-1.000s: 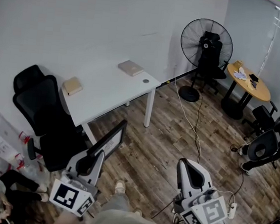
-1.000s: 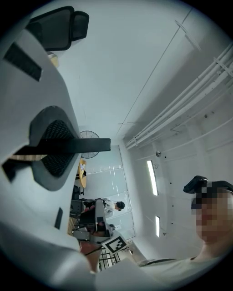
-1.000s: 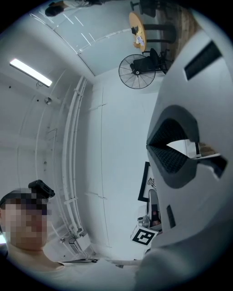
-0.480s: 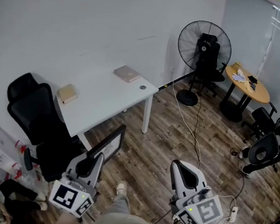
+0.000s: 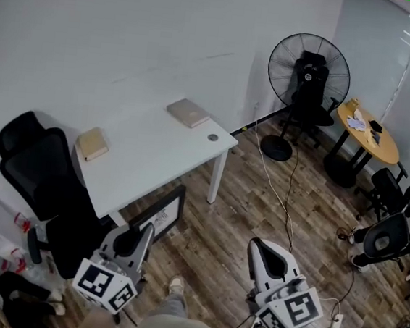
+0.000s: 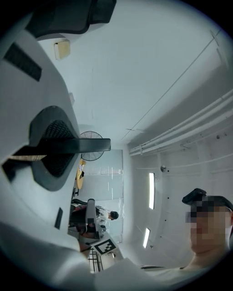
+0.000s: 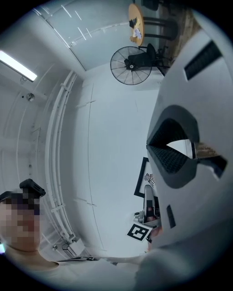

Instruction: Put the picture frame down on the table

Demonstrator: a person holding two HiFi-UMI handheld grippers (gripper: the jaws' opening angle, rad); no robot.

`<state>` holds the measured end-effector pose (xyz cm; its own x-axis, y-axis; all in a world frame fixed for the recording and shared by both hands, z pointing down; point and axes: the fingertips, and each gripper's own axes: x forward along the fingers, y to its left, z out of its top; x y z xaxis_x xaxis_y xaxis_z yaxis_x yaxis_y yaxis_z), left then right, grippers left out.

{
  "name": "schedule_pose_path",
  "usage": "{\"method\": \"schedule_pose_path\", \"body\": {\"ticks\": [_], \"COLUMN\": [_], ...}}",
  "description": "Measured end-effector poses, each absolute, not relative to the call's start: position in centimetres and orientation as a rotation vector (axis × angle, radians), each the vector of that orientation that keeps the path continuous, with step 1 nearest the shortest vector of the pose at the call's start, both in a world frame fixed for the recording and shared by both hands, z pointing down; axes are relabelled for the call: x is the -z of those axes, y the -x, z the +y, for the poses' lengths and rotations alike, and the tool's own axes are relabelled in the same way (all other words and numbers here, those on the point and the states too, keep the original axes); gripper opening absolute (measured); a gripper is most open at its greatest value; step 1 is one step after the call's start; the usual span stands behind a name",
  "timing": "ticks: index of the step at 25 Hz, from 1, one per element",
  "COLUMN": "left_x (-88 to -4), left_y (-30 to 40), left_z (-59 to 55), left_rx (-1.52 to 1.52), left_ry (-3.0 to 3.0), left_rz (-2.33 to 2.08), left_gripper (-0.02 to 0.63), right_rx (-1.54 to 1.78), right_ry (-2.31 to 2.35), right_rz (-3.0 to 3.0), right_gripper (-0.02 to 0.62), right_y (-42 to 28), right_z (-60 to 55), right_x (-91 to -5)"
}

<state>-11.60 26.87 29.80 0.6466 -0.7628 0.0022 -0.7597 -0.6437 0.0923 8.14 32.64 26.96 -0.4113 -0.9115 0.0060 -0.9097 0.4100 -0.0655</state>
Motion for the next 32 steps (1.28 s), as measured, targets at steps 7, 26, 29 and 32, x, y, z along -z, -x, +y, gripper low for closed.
{"method": "schedule_pose_path", "body": {"ticks": [7,26,29,32], "left_x": [-31.3,-34.9,-35.7,-36.4], "left_y": [13.1,16.6,15.9,15.2], "left_z": [17.7,2.1,0.7,-1.3], "left_rx": [0.005,0.093,0.103,0.105], "left_ry": [-2.759,-2.582,-2.553,-2.527], "left_rz": [-1.221,-1.155,-1.143,-1.146], "left_gripper": [0.031,0.031,0.031,0.031], "right_rx": [0.143,0.166,0.186,0.202], "right_ry": [1.715,1.765,1.770,1.750], "right_rz": [2.625,2.668,2.670,2.685], "right_gripper": [0.023,0.023,0.023,0.023], "right_y": [-5.7,-2.1,-3.0,-3.6], "right_z": [23.6,8.8,7.4,5.3], "right_x": [-27.9,-30.4,-31.1,-31.6]}}
